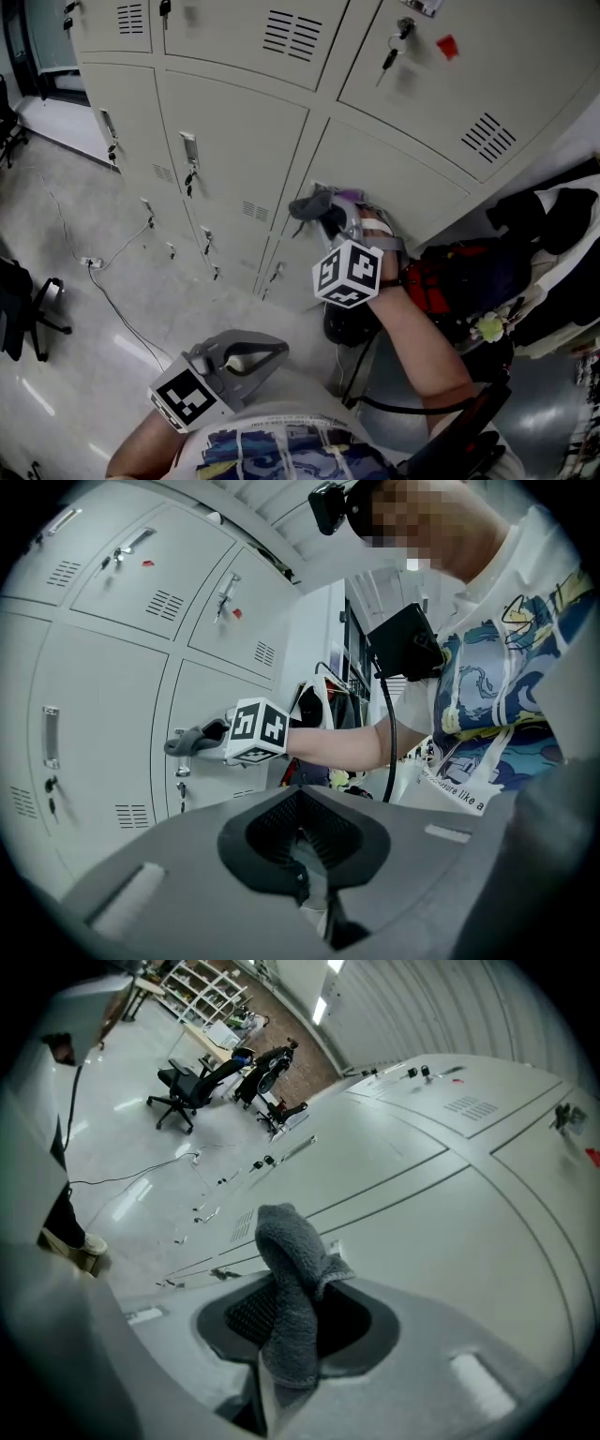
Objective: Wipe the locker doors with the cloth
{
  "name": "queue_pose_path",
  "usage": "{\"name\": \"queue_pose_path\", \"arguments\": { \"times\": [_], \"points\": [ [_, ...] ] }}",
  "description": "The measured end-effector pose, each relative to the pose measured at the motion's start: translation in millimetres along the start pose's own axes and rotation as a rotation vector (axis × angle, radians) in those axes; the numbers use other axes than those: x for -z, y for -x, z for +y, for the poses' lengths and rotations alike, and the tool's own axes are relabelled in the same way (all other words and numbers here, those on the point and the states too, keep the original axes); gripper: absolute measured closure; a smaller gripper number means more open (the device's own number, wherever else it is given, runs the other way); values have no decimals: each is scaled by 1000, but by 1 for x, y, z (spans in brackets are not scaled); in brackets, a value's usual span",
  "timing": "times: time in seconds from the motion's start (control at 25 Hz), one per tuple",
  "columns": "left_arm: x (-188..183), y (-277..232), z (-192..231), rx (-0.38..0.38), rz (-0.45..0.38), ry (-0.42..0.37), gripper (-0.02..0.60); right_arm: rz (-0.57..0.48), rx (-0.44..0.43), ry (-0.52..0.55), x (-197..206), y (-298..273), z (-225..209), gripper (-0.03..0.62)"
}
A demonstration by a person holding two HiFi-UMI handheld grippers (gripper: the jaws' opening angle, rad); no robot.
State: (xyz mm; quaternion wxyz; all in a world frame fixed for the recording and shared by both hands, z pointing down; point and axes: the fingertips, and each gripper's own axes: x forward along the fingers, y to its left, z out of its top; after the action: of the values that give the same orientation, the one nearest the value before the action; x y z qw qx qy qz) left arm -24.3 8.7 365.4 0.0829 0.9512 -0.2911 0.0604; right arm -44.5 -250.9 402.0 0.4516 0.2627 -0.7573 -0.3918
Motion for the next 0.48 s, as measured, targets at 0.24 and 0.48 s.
{"name": "queue_pose_path", "arguments": {
  "times": [0.24,0.48],
  "points": [
    [2,0,1,-9,10,1,578,30,-97,-19,17,-26,46,484],
    [2,1,0,-14,11,1,578,31,-148,-47,22,-38,65,484]
  ]
}}
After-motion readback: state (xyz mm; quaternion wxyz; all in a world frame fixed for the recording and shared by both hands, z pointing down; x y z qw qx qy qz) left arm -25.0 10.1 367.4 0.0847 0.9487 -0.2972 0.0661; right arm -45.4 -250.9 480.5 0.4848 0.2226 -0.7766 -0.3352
